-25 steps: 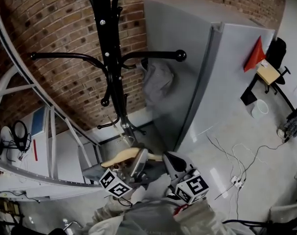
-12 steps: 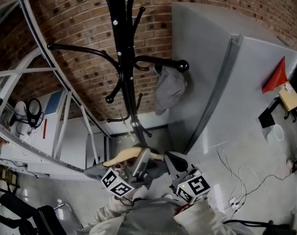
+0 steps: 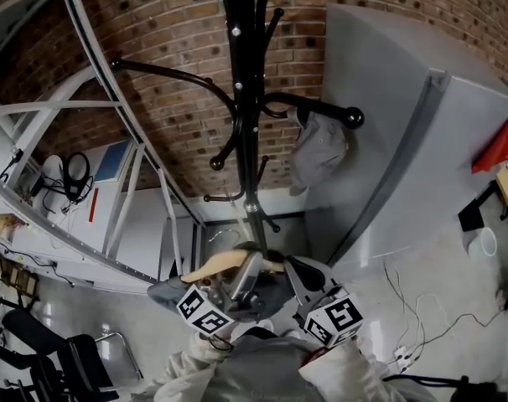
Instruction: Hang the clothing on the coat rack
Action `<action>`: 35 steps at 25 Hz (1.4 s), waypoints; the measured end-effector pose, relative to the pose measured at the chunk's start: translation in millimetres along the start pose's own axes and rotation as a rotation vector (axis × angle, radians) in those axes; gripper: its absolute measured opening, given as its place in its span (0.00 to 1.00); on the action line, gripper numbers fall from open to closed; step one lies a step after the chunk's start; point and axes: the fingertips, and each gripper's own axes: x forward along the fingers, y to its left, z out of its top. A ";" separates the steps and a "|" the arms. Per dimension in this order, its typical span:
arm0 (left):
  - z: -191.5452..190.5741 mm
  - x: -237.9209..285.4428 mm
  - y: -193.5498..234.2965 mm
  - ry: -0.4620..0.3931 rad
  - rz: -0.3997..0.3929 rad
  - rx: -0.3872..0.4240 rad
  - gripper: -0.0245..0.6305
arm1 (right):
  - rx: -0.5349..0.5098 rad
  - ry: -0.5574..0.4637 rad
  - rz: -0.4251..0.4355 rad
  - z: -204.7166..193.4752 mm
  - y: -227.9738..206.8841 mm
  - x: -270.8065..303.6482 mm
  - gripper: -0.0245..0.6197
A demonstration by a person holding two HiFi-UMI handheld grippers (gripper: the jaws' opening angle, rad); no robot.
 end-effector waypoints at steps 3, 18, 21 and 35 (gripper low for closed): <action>2.6 -1.4 6.7 0.011 -0.013 -0.004 0.17 | -0.006 0.000 -0.021 -0.5 1.5 6.9 0.08; 36.4 6.1 22.4 0.032 -0.137 -0.037 0.17 | -0.055 -0.053 -0.194 13.2 12.3 27.2 0.08; 42.0 14.9 23.2 0.034 -0.163 -0.033 0.17 | -0.031 -0.046 -0.249 13.5 -0.4 26.6 0.08; 61.7 63.4 24.9 0.015 -0.231 -0.016 0.17 | -0.126 -0.090 -0.266 44.7 -25.0 35.6 0.08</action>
